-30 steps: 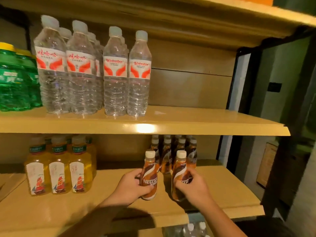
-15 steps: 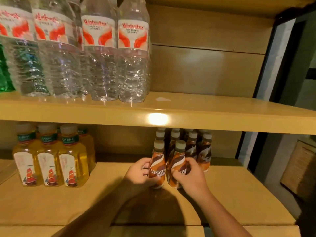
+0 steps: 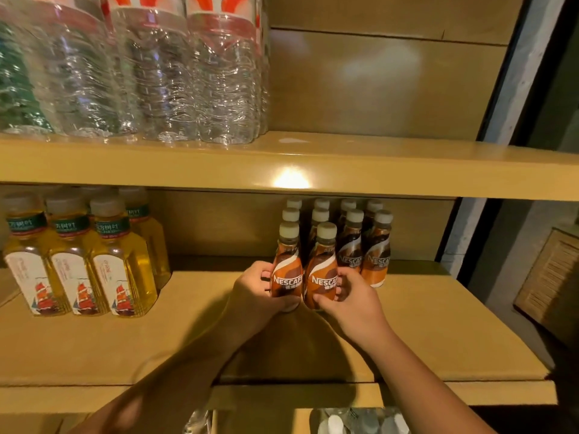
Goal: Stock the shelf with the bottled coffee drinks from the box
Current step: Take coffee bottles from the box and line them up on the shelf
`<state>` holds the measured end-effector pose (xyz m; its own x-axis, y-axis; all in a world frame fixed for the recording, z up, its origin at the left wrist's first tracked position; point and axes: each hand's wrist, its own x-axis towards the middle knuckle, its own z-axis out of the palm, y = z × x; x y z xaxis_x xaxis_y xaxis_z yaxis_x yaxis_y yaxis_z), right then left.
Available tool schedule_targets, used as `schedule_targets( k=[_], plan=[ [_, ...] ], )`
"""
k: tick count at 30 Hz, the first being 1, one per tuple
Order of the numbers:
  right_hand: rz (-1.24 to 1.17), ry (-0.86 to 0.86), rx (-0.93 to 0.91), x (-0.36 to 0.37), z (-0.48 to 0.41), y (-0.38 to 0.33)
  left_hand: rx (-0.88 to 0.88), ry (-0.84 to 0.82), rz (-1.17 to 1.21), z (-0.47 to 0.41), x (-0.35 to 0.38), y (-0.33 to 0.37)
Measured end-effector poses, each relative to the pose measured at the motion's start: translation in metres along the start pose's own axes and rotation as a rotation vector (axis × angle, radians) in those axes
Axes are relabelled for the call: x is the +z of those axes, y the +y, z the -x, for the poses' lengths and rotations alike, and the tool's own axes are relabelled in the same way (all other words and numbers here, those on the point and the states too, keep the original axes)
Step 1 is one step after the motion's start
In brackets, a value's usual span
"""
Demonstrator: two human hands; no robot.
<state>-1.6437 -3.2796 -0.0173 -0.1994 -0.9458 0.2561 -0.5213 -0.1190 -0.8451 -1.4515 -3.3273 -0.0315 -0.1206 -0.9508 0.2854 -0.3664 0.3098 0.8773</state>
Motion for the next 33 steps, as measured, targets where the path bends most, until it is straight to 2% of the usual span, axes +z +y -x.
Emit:
schedule_targets(
  k=[11, 17, 20, 24, 29, 33],
  plan=[
    [-0.038, 0.044, 0.014, 0.011, -0.007, 0.003, 0.065, 0.032, 0.002, -0.01, 0.003, -0.007],
    [-0.031, 0.046, 0.021, 0.012, -0.007, 0.003, 0.034, 0.02, 0.018, -0.009, 0.001, -0.004],
    [0.031, 0.05, 0.021, 0.01, -0.005, 0.002, -0.034, -0.046, -0.001, -0.012, -0.003, 0.003],
    [0.201, 0.011, 0.012, 0.002, 0.0, 0.0, -0.153, -0.13, -0.361, -0.01, -0.01, 0.013],
    [0.513, 0.017, -0.073, -0.012, 0.023, -0.013, -0.073, -0.276, -0.724, 0.011, -0.036, 0.03],
    [0.738, 0.002, -0.136, -0.017, 0.053, -0.028, 0.03, -0.286, -0.943, 0.049, -0.051, 0.043]
  ],
)
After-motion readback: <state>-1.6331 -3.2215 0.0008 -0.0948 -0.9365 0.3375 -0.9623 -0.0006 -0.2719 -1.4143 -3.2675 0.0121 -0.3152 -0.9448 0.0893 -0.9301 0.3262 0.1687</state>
